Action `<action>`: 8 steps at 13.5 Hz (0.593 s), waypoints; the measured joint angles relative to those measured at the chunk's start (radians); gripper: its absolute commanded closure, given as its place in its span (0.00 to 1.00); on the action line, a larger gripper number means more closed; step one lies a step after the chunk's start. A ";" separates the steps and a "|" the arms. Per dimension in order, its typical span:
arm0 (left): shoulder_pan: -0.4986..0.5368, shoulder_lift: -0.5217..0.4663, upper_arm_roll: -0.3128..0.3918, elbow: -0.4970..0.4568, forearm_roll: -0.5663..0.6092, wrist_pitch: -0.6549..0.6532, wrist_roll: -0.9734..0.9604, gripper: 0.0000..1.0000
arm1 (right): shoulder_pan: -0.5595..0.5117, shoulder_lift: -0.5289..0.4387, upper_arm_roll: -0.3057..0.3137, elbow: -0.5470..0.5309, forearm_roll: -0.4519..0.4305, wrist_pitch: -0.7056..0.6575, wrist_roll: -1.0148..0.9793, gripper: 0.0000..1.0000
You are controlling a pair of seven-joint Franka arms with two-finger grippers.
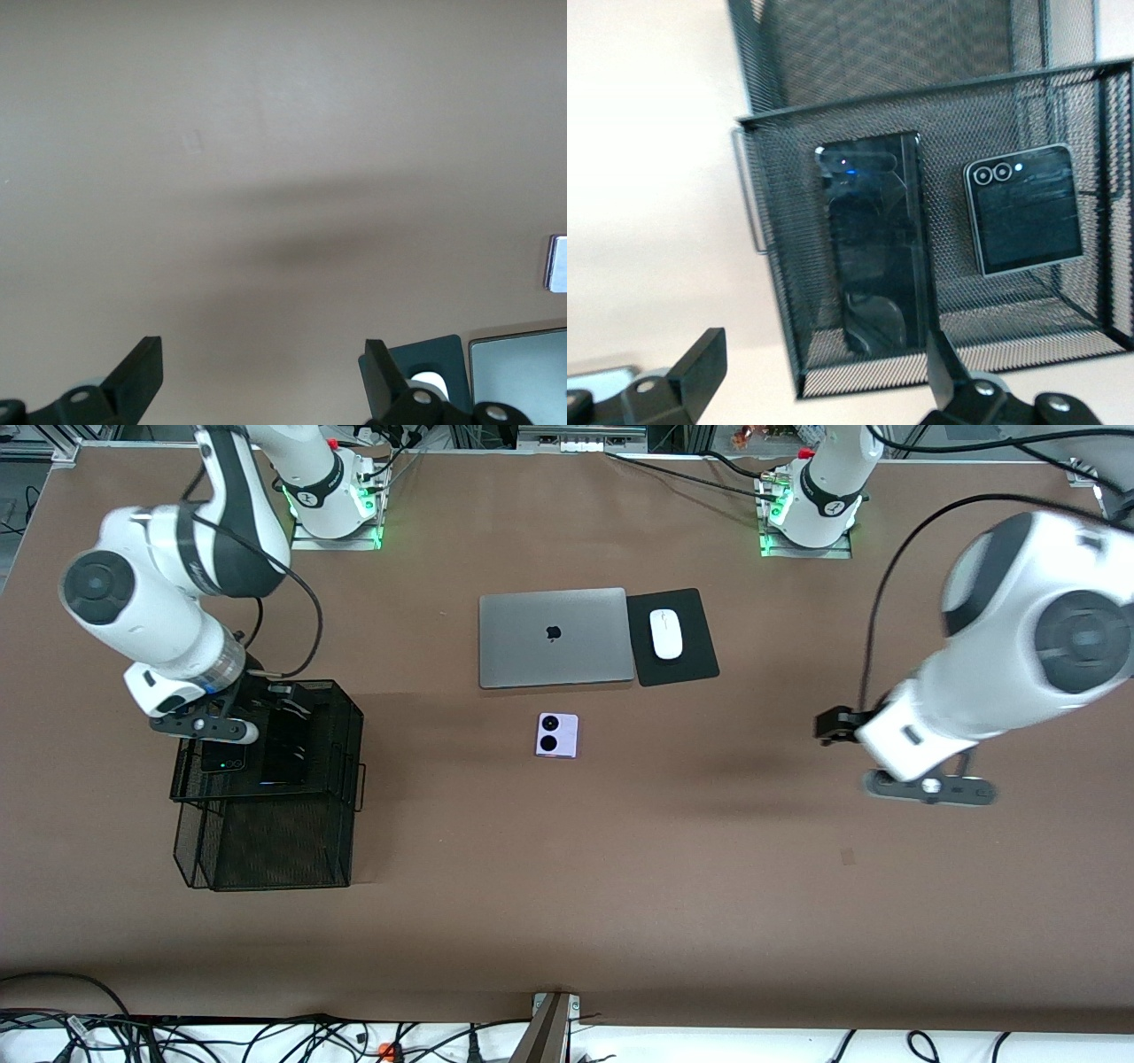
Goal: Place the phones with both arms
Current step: 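Move the right gripper to the white phone while the left gripper retreats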
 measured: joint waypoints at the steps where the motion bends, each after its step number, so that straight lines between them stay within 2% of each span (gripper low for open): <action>1: -0.006 -0.029 0.060 0.000 -0.046 -0.003 0.050 0.00 | 0.004 0.000 0.006 0.048 0.002 -0.048 0.025 0.00; 3: -0.040 -0.086 0.198 -0.008 -0.116 -0.013 0.200 0.00 | 0.021 0.002 0.043 0.129 0.008 -0.113 0.123 0.00; 5: -0.092 -0.149 0.316 -0.047 -0.148 -0.018 0.281 0.00 | 0.039 0.033 0.116 0.186 0.043 -0.123 0.257 0.00; 8: -0.188 -0.260 0.461 -0.141 -0.151 -0.017 0.292 0.00 | 0.052 0.182 0.229 0.310 0.142 -0.122 0.446 0.00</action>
